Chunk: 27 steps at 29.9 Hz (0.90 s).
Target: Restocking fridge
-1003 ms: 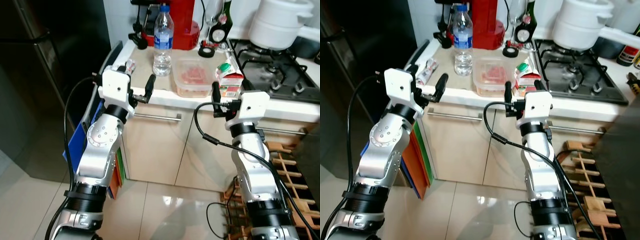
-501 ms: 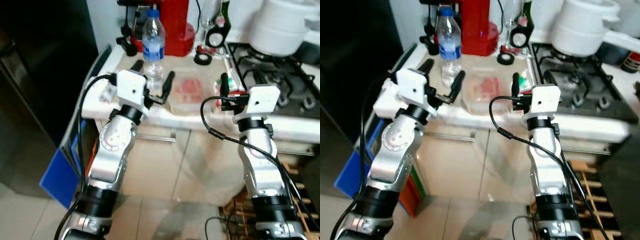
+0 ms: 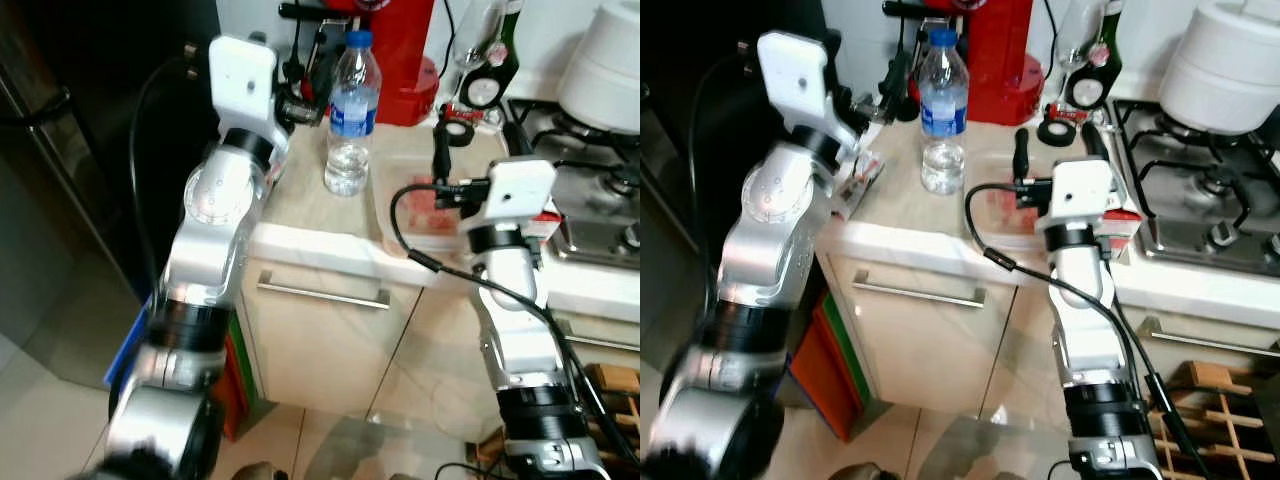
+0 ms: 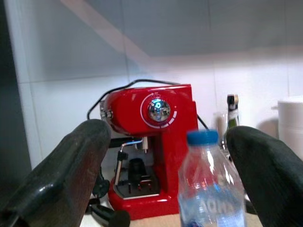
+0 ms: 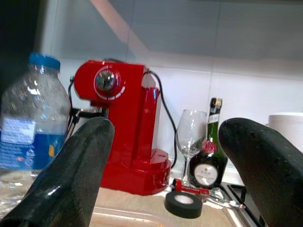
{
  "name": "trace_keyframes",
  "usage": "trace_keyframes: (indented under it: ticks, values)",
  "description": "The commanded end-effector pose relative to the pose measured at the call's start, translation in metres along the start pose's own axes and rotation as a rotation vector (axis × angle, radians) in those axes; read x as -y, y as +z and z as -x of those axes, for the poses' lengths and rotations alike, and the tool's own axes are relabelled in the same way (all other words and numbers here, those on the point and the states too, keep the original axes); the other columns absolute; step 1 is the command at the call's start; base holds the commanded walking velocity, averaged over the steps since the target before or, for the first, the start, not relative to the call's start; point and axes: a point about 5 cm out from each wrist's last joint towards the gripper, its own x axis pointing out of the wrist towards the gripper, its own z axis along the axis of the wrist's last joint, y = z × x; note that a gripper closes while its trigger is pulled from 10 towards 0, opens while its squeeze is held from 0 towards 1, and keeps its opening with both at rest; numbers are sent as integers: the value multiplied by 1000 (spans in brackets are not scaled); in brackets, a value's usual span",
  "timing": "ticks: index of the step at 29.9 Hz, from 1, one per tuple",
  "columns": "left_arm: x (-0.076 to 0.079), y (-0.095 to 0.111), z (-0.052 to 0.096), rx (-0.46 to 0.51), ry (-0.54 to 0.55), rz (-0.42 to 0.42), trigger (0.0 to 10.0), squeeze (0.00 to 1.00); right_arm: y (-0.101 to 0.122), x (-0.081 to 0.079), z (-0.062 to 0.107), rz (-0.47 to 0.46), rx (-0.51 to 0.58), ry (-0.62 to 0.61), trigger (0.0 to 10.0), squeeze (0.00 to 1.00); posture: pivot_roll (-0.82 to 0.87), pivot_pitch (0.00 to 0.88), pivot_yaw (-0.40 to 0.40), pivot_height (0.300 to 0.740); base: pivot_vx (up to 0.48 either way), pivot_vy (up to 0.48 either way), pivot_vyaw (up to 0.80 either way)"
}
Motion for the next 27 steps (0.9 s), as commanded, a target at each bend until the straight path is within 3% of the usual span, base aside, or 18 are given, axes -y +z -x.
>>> trace_keyframes:
  ticks: [1, 6, 10, 15, 27]
  values:
    - [-13, -12, -9, -99, 3, -11, 10000, 0, -6, 3, 5, -11, -33, -34, 10000, 0, -77, 0, 46, 740, 0, 0, 0]
    - [-25, -14, -18, -141, 15, -30, 10000, 0, -10, 6, 12, -22, -64, -59, 10000, 0, -99, 0, 54, 740, 0, 0, 0]
    - [-32, -10, -29, -168, 21, 75, 10000, 0, -11, 9, 23, -16, -89, -59, 10000, 0, -123, 0, 56, 740, 0, 0, 0]
    - [-22, -8, -37, -185, -26, 193, 10000, 0, -7, 8, 27, -31, -88, -46, 10000, 0, -138, 0, 37, 740, 0, 0, 0]
    - [-1, -10, -53, -205, -58, 156, 10000, 0, -2, 3, 17, -35, -57, -24, 10000, 0, -153, 0, 42, 740, 0, 0, 0]
